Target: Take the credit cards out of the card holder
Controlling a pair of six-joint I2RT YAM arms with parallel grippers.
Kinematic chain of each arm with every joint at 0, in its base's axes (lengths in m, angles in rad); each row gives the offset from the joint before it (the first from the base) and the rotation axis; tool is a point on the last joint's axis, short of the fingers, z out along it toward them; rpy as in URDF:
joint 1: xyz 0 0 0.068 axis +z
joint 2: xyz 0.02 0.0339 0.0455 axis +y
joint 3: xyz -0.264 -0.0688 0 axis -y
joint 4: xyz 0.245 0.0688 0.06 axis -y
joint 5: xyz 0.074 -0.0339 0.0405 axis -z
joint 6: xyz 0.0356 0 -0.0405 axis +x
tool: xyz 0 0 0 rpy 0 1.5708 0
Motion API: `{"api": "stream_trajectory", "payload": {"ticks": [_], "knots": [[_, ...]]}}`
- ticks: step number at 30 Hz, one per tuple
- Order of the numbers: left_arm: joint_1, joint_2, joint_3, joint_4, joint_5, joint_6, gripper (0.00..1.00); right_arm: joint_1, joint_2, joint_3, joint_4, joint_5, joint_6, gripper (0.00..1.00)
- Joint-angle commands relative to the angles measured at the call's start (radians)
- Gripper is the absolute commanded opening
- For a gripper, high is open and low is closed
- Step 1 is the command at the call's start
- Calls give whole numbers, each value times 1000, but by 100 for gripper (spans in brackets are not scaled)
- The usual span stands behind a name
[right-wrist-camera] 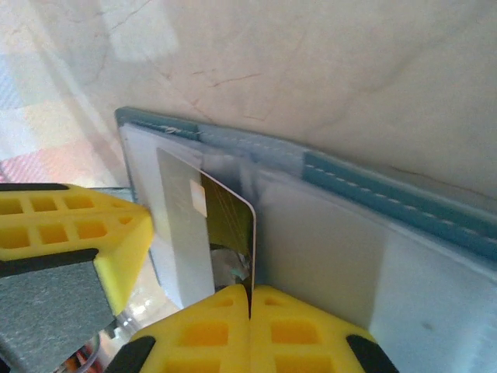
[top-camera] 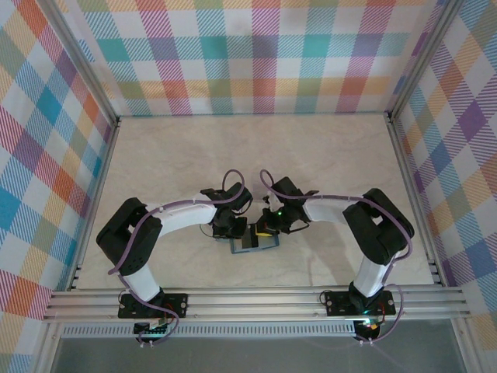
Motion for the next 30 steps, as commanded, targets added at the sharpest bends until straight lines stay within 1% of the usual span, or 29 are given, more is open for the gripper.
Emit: {"api": "stream_trajectory", "payload": {"ticks": [1,7,10,20,24,26,29,30], "knots": [[-6,31,-23,-97,-69,16,0,-3,-34,50,-208,120,-74,2],[-6,18,-20,-87,-62,14,2,1,-51,103,-329,199,-109,0],[-6,11,-24,-78,-53,13,2,9,-50,129,-367,216,-119,0],[-5,9,-27,-71,-41,18,2,30,-48,172,-420,266,-129,1],[-5,10,-30,-65,-33,20,2,35,-47,166,-385,228,-112,3],[-6,9,-27,-68,-35,21,2,36,-49,155,-348,190,-93,7],[-5,9,-23,-68,-33,22,2,37,-50,136,-273,131,-53,15],[-4,8,-23,-67,-34,21,2,38,-51,129,-253,118,-40,16]]}}
